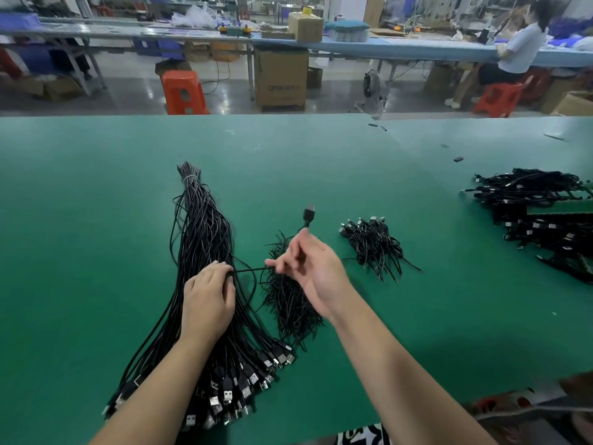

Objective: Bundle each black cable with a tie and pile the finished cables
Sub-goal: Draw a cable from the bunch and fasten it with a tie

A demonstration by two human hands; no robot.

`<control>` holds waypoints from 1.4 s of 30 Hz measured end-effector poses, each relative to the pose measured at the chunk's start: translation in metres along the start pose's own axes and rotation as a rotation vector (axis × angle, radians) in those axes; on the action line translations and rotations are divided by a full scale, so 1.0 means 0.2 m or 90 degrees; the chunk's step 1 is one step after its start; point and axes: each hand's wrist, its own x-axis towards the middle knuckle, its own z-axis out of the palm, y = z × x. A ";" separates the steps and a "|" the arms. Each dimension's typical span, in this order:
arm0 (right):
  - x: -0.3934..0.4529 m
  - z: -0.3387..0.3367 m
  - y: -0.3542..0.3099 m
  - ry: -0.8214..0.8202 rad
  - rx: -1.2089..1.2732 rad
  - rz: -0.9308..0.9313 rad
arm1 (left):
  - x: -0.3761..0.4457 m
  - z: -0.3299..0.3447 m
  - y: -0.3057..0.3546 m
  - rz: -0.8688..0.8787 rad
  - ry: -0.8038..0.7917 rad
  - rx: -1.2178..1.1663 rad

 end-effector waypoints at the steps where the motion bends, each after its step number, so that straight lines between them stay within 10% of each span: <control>1: -0.01 0.00 -0.04 0.003 0.030 -0.013 | 0.00 0.00 0.00 -0.002 0.002 -0.001; 10: -0.01 -0.14 -0.50 -0.035 0.321 -0.144 | -0.01 -0.01 0.02 0.003 0.037 0.022; 20: 0.03 -0.22 -0.38 0.067 0.044 -0.114 | 0.10 -0.26 0.42 0.069 0.099 -0.222; 31: 0.02 -0.14 -0.27 0.057 0.076 -0.056 | 0.22 -0.51 0.66 0.498 0.269 -0.137; 42: -0.08 -0.07 -0.23 -0.069 -0.037 -0.055 | 0.22 -0.31 0.08 0.091 -0.284 0.216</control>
